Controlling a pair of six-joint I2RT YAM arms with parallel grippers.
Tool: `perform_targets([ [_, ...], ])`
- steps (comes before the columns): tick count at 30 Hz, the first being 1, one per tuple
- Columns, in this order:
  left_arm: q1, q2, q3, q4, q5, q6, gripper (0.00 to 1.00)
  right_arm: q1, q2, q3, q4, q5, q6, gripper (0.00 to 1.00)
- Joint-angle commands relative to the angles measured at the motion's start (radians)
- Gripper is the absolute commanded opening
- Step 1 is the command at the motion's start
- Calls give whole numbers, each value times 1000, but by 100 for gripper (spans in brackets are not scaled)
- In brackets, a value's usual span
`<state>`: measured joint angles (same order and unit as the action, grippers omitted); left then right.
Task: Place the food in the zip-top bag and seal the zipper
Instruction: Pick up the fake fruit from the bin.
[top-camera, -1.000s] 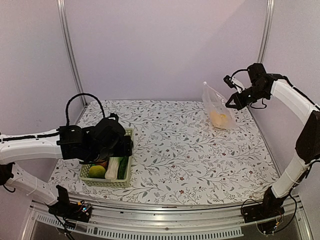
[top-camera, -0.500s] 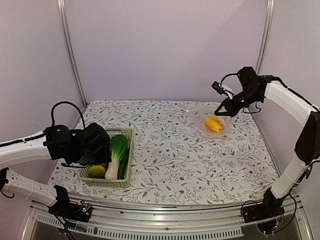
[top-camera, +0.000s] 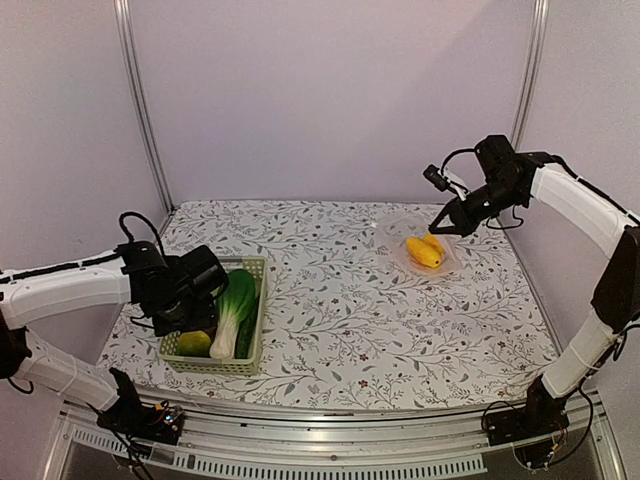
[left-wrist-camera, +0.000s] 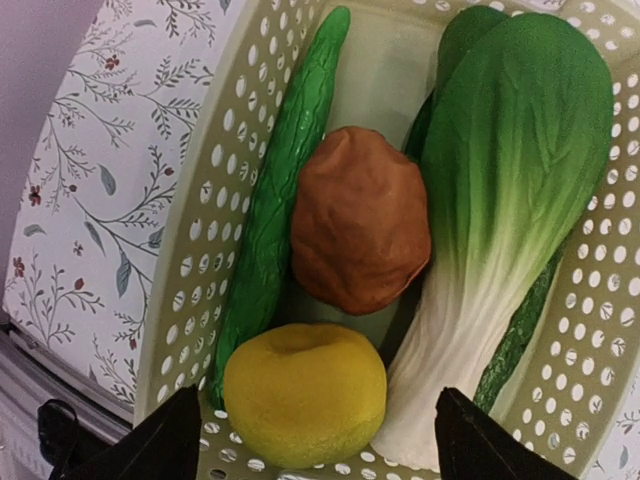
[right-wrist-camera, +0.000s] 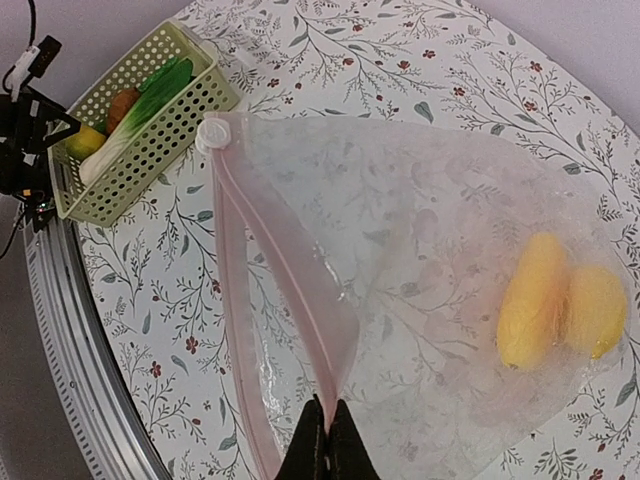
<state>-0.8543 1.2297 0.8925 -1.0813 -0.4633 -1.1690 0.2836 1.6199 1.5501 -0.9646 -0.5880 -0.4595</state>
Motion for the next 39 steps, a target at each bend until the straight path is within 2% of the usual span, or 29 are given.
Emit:
perform_targets([
  [1, 85, 52, -20, 45, 103, 85, 81, 9, -37, -37, 9, 4, 15, 0],
  [10, 140, 170, -8, 105, 142, 165, 79, 30, -54, -24, 12, -15, 27, 0],
  [16, 141, 213, -4, 79, 179, 148, 79, 31, -65, -51, 16, -10, 21, 0],
  [26, 124, 154, -27, 15, 193, 107, 81, 30, -63, -46, 13, -15, 18, 0],
  [37, 120, 181, -74, 71, 230, 130, 78, 31, -57, -47, 10, -17, 19, 0],
  [39, 120, 189, -71, 78, 232, 133, 75, 32, -57, -48, 8, -16, 19, 0],
])
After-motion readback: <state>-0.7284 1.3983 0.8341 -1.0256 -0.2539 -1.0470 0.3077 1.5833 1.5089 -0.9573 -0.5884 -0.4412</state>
